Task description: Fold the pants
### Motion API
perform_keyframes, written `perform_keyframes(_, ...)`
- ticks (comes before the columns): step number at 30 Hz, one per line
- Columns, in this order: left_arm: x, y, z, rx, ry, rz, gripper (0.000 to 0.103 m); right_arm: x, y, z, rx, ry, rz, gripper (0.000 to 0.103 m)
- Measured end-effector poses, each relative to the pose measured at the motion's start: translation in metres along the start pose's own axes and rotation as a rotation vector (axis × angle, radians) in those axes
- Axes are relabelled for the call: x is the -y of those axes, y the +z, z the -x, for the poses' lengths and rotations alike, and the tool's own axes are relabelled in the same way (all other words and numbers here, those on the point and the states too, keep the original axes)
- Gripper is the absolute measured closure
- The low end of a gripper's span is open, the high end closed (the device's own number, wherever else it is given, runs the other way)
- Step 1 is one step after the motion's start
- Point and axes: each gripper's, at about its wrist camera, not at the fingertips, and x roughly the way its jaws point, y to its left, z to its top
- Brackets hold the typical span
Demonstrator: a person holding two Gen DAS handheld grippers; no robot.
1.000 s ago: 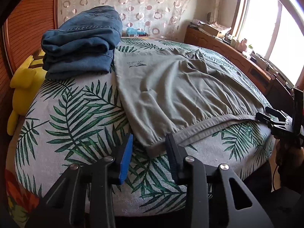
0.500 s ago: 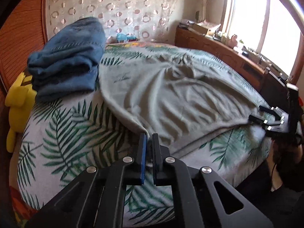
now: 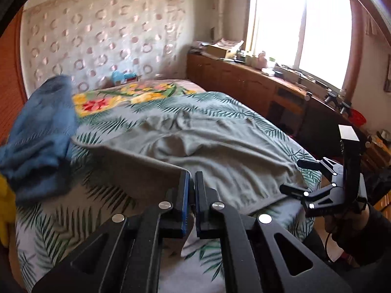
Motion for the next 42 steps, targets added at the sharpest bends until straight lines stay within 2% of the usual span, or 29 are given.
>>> perform_keyframes(4, 0.013, 0.016, -0.011, -0.004, -0.050, -0.028, 0.098, 0.005, 0.003, 0.005, 0.020, -0.002, -0.004, 0.000)
perform_keyframes(8, 0.022, 0.025, -0.018, -0.011, -0.063, -0.044, 0.098, 0.007, 0.002, 0.007, 0.033, -0.004, -0.009, 0.000)
perform_keyframes(15, 0.020, 0.014, -0.015, -0.008, -0.013, -0.023, 0.097, 0.004, -0.006, 0.001, 0.029, 0.003, -0.012, 0.000)
perform_keyframes(17, 0.016, 0.012, -0.015, -0.011, 0.001, -0.007, 0.089, 0.003, -0.007, -0.001, 0.026, 0.008, -0.016, 0.000)
perform_keyframes(18, 0.013, 0.011, -0.013, -0.012, 0.011, 0.000, 0.079, 0.002, -0.005, -0.001, 0.024, 0.011, -0.019, 0.000)
perform_keyframes(20, 0.006, 0.008, -0.009, -0.003, 0.021, 0.013, 0.071, -0.001, -0.004, -0.004, 0.023, 0.013, -0.017, 0.000)
perform_keyframes(22, 0.000, 0.004, -0.003, 0.008, 0.031, 0.024, 0.057, -0.004, -0.001, -0.005, 0.023, 0.020, -0.014, 0.000)
perform_keyframes(26, -0.007, -0.002, 0.003, -0.002, 0.046, 0.037, 0.056, -0.008, 0.001, -0.009, 0.019, 0.023, -0.004, 0.000)
perform_keyframes(27, -0.009, -0.003, 0.003, -0.002, 0.051, 0.042, 0.053, -0.008, 0.001, -0.009, 0.018, 0.025, -0.004, 0.000)
perform_keyframes(30, -0.018, -0.012, 0.002, -0.003, 0.046, 0.071, 0.019, -0.011, 0.003, -0.011, 0.018, 0.032, 0.002, 0.000)
perform_keyframes(33, -0.027, -0.020, -0.003, -0.023, 0.046, 0.096, 0.019, -0.014, 0.004, -0.012, 0.020, 0.039, 0.014, 0.000)
perform_keyframes(40, -0.037, -0.037, -0.010, -0.038, 0.100, 0.120, 0.019, -0.026, 0.011, -0.017, 0.027, 0.060, 0.044, 0.000)
perform_keyframes(42, -0.039, -0.041, -0.011, -0.030, 0.124, 0.123, 0.019, -0.031, 0.012, -0.018, 0.029, 0.076, 0.051, 0.004)
